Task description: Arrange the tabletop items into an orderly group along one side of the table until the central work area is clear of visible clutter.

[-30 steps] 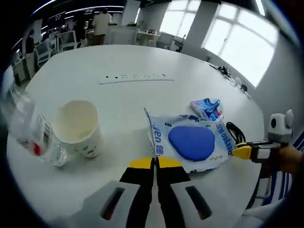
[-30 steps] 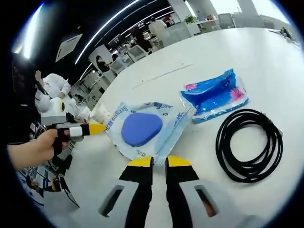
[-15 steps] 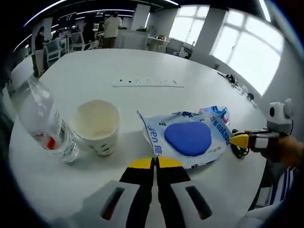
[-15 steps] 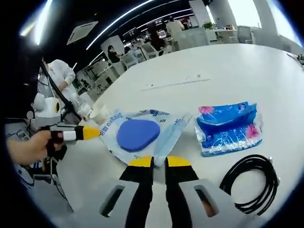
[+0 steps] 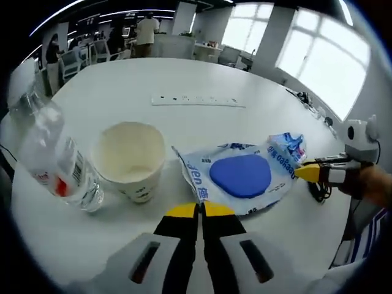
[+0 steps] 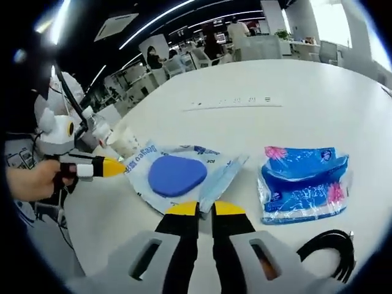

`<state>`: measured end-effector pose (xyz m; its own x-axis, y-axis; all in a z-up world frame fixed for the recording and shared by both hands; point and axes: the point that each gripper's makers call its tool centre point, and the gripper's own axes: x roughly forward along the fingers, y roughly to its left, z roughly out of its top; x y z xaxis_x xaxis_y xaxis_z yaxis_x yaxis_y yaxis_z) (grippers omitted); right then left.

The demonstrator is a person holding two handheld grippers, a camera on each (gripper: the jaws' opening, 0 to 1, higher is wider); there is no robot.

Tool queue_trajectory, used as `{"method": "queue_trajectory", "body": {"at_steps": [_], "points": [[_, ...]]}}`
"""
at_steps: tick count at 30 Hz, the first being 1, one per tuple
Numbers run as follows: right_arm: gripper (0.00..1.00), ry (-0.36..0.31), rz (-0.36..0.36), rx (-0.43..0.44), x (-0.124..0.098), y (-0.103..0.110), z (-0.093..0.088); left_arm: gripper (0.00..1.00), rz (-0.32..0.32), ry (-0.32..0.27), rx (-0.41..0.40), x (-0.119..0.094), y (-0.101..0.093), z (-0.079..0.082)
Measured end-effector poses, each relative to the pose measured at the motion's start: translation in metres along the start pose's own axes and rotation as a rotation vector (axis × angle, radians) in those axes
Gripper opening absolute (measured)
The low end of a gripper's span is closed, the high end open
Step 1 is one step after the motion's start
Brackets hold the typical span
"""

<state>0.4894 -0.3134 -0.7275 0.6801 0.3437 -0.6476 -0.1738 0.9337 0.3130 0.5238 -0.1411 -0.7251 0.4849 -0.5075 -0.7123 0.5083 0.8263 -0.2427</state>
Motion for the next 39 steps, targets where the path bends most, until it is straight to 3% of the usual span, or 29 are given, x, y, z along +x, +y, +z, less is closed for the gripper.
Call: {"method": "queue_trajectory", "body": {"at_steps": [7, 15, 18, 25, 30, 32, 37, 39], "points": [[0.04, 0.038, -0.012, -0.005, 0.009, -0.007, -0.013, 0.00, 0.006, 0.028, -0.008, 0.008, 0.003, -0.009], [0.04, 0.039, -0.021, 0.015, 0.012, -0.012, -0.019, 0.00, 0.011, 0.032, -0.033, 0.010, 0.007, -0.015], [0.04, 0.018, -0.017, 0.066, 0.009, -0.007, -0.017, 0.00, 0.025, 0.008, 0.016, 0.010, 0.008, -0.012], [0.06, -0.010, -0.016, 0.077, 0.007, -0.007, -0.014, 0.00, 0.038, -0.002, 0.047, 0.009, 0.008, -0.011], [0.11, -0.030, -0.009, 0.069, -0.007, 0.006, -0.015, 0.01, 0.067, -0.039, 0.019, 0.000, 0.010, -0.007], [0.16, -0.043, -0.018, 0.055, -0.005, 0.003, -0.011, 0.05, 0.053, -0.066, -0.020, -0.005, 0.008, -0.004], [0.26, -0.094, -0.006, 0.023, -0.018, 0.007, -0.003, 0.15, 0.048, -0.107, 0.001, -0.023, 0.004, 0.000], [0.28, -0.123, 0.018, 0.009, -0.028, 0.013, 0.001, 0.25, 0.051, -0.119, 0.003, -0.031, 0.003, -0.001]]}}
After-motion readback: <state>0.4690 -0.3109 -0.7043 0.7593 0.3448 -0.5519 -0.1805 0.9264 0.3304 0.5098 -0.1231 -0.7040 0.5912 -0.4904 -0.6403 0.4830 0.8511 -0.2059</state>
